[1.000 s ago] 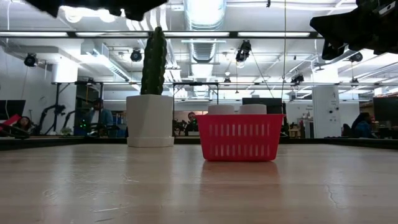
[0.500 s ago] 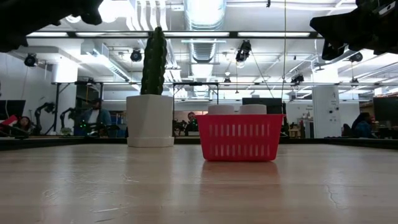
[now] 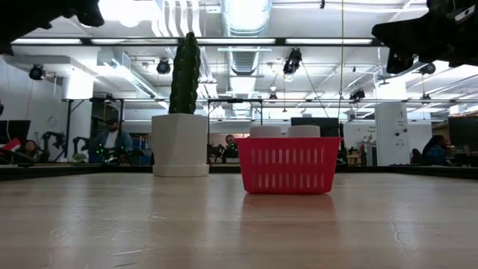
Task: Pick and place pill bottles into a basket
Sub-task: Return to Home Position
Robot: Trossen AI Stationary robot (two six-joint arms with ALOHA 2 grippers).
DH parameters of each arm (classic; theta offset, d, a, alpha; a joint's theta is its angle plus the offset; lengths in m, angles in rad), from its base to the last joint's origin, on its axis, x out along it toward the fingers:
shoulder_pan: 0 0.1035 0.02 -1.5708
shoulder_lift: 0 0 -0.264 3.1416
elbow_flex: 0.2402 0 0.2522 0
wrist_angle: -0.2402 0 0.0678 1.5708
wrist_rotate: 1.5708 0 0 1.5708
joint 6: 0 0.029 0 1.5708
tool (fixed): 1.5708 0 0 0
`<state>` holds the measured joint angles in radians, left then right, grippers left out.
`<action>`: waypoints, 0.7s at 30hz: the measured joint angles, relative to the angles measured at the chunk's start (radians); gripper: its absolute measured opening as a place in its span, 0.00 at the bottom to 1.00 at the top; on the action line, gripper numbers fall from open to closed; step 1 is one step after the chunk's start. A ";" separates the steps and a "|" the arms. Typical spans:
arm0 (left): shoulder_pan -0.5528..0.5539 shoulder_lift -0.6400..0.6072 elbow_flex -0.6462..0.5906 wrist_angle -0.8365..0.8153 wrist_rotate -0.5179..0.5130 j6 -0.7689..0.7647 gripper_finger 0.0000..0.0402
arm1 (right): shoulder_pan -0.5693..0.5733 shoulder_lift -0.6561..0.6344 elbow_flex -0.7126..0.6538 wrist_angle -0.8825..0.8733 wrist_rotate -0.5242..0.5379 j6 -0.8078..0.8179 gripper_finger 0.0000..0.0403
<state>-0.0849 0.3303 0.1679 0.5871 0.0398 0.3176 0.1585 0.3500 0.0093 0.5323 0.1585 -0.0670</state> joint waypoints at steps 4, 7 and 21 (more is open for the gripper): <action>-0.001 -0.106 -0.031 -0.039 0.004 -0.013 0.32 | 0.000 0.000 0.000 0.001 0.000 -0.003 0.02; -0.001 -0.186 -0.071 -0.056 0.010 -0.014 0.32 | 0.000 -0.001 0.000 0.001 0.000 -0.006 0.02; 0.000 -0.265 -0.160 -0.036 0.053 -0.024 0.32 | 0.000 0.000 0.000 -0.001 0.000 -0.020 0.02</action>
<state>-0.0853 0.0650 0.0082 0.5508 0.0933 0.2932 0.1585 0.3500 0.0093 0.5311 0.1586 -0.0868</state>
